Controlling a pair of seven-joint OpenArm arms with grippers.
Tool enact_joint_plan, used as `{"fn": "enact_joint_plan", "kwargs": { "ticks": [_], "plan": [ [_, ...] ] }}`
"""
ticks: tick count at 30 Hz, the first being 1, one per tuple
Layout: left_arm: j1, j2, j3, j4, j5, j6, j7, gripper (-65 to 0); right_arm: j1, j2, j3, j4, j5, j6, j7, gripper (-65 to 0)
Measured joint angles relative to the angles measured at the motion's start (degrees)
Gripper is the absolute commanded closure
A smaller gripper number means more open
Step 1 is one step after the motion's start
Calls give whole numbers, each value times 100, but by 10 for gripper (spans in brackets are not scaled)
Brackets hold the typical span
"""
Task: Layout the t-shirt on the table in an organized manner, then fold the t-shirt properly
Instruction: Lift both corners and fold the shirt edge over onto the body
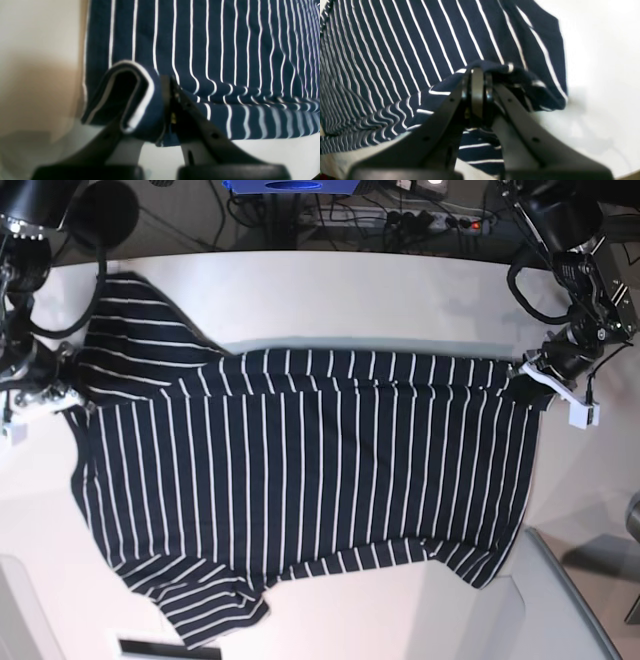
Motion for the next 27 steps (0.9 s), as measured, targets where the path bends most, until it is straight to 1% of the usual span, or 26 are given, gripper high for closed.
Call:
{"fn": "enact_joint_plan", "kwargs": {
  "ticks": [4,9,11,12,14,16,20,22,27],
  "plan": [
    [-175,-52,59,-273,-4,-2,17,0,267,57,11,-280,-44,-9,22,-6],
    [-208,-90,151,-120,-4,-2,24,0,352,42,4,-201,-28,-7,-9,-6],
    [-262,-92,125,-70,-20,-4,238,0,350,46,7,-83,-33,-9,-17,-6],
    [-286,-96,125,-15,-15,-2,404,0,367,46,7,-42,-28,-9,-146,-6],
    [-258,-131,129,280,-15,-4,588,0,422,37,4,79,-26,13,-621,-6],
    [-214,-195,122,579,-46,-7,675,0,428,26,4,286,-11,15,-831,-6],
    [20,-284,131,772,-105,-7,708,0,129,22,4,649,4,17,-848,-6],
    [197,-291,118,909,-33,-2,863,0,-35,11,4,765,-26,15,-953,-6],
    [238,-319,127,1167,-68,-7,763,0,-103,13,4,955,17,20,-907,-6]
  ]
}}
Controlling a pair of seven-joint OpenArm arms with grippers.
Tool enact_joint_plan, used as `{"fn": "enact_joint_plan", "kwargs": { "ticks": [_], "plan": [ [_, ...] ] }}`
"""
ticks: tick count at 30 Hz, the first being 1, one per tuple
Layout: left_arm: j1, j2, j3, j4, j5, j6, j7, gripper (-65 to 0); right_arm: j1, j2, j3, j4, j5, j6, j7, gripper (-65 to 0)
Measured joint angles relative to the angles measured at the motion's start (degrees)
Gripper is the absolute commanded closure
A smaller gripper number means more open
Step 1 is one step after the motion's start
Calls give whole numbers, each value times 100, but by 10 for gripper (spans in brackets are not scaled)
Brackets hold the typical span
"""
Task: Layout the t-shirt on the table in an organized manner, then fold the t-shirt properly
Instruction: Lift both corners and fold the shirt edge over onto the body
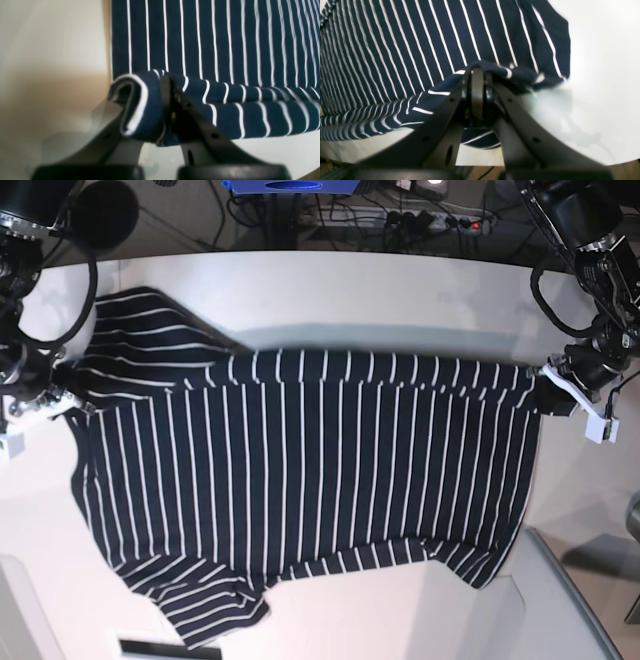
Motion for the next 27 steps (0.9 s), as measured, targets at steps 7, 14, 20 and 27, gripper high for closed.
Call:
{"fn": "enact_joint_plan", "kwargs": {
  "ticks": [7,14,20,27],
  "plan": [
    [-457,-46,76,-188,168,26,35,0,452,31,-634,-278,-9,-7,33,-6],
    [-1008,50,835,-1021,688,192,-238,0,1220,273,-951,-1696,-63,-35,553,-6],
    [-1416,17,1005,-2037,680,463,-962,0,1432,498,-1259,-2841,-35,2,1239,-6],
    [-1399,-13,1001,-2562,728,566,-1443,0,1449,590,-1554,-3453,-44,-9,1989,-6]
  ]
}}
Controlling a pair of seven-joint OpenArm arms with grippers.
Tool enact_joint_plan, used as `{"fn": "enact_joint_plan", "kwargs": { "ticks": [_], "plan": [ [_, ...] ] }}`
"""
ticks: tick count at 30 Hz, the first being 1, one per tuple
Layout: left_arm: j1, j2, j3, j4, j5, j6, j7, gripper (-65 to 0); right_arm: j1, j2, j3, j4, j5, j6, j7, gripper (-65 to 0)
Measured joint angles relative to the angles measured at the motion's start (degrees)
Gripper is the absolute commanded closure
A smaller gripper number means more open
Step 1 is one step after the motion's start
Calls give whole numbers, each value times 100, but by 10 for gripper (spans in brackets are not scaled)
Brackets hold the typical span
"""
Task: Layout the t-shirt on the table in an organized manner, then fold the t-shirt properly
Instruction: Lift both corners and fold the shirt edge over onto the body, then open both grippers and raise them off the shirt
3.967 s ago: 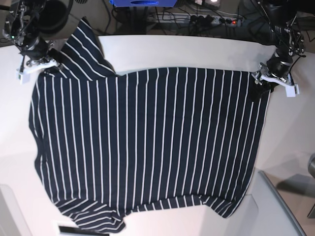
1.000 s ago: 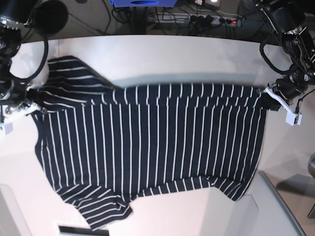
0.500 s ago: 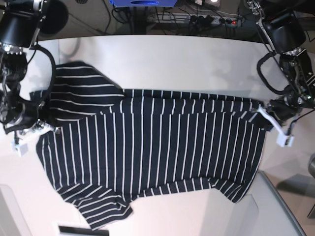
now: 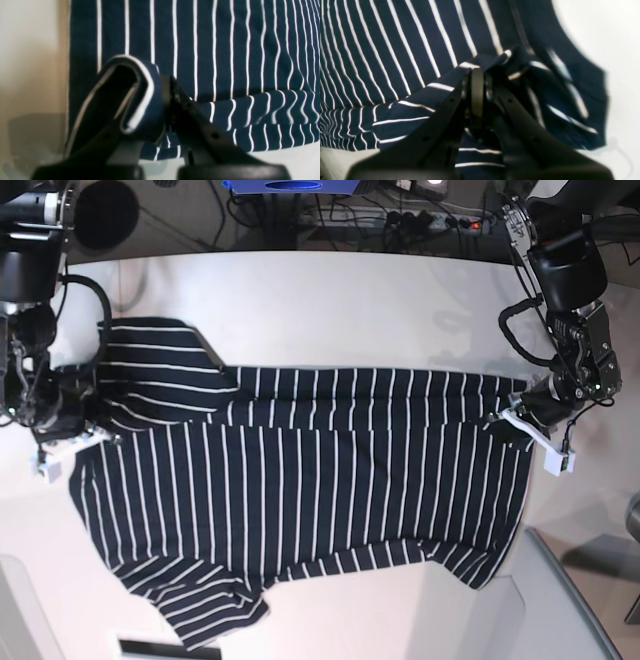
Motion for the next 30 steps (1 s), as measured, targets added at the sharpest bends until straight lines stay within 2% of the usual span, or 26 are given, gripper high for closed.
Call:
{"fn": "enact_joint_plan", "kwargs": {
  "ticks": [7,9,12,13,16,18,21,23,25,30],
  "plan": [
    [4,0,-2,-66,-15,0,-146,0,31,15,0,-175,-2,2,76,-35],
    [2,0,-48,-70,-13,0,-146,0,48,15,0,-168,-2,2,105,-134],
    [2,-35,-61,-68,-17,-2,-146,0,35,15,28,-76,-24,-15,107,-333],
    [-2,-55,-61,-68,-24,0,-149,-31,13,17,28,22,-28,-15,103,-372],
    [-13,-133,-76,-46,-55,2,-153,-303,-22,15,37,378,-4,-11,120,-383],
    [-35,-142,-79,-46,-55,4,-151,-459,-146,15,37,750,9,-2,131,-383],
    [-98,-46,-503,-46,-85,-50,-155,-607,-481,-15,140,1451,-2,-35,92,-383],
    [-109,-48,-927,-44,-81,-55,-162,-650,-752,-114,452,2031,55,-46,81,-383],
    [-28,-96,-1172,144,-31,26,-140,-650,-1025,-240,752,2559,0,-66,87,-383],
    [785,-107,-1198,1539,-114,-63,-175,-650,-2114,-649,1316,3289,22,-13,-232,-383]
  ]
}}
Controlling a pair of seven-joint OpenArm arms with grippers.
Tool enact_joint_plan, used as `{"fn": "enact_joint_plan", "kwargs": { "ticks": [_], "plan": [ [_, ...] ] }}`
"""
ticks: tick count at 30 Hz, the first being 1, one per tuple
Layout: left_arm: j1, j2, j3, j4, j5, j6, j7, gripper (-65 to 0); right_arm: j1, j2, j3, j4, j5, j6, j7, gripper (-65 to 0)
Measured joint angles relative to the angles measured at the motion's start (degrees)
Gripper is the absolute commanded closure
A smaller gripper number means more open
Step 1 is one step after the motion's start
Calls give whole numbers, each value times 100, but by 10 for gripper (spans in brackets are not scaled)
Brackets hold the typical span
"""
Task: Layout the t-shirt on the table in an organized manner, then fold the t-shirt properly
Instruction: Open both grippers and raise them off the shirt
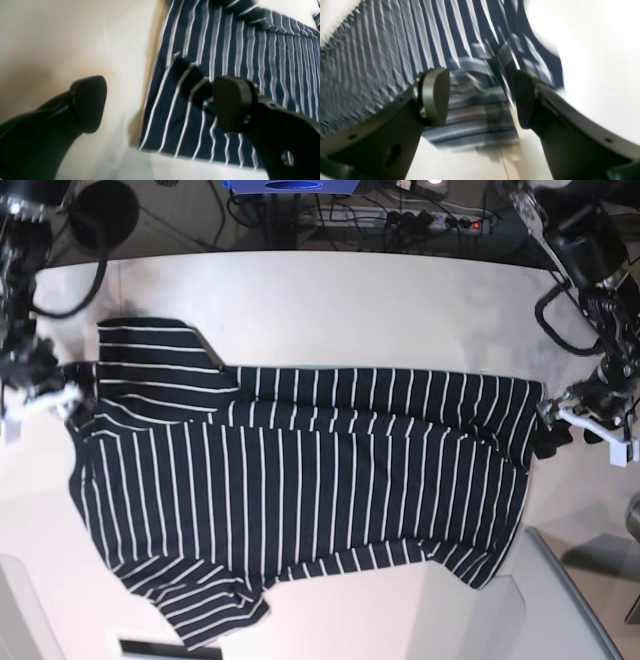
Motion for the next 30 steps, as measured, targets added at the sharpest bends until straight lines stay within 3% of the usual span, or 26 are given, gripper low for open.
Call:
{"fn": "enact_joint_plan", "kwargs": {
  "ticks": [2,4,14,18,23,30],
  "plan": [
    [535,11,-9,535,66,-155,28,-650,-417,-76,13,-13,-22,13,-28,-383],
    [968,33,-28,927,94,-531,81,-650,-535,-138,11,-144,-37,37,157,-383],
    [1746,61,-4,1228,55,-520,48,-650,-365,-131,-2,-1493,-13,304,389,-383],
    [1725,94,-4,1228,33,-520,22,-650,-293,-105,4,-1696,9,426,516,-383],
    [1735,212,-4,1228,35,-520,28,-650,-254,-98,22,-1836,20,905,592,-381],
    [1731,280,-4,1228,35,-520,28,-650,-251,-251,26,-1816,66,1029,592,-380]
  ]
}}
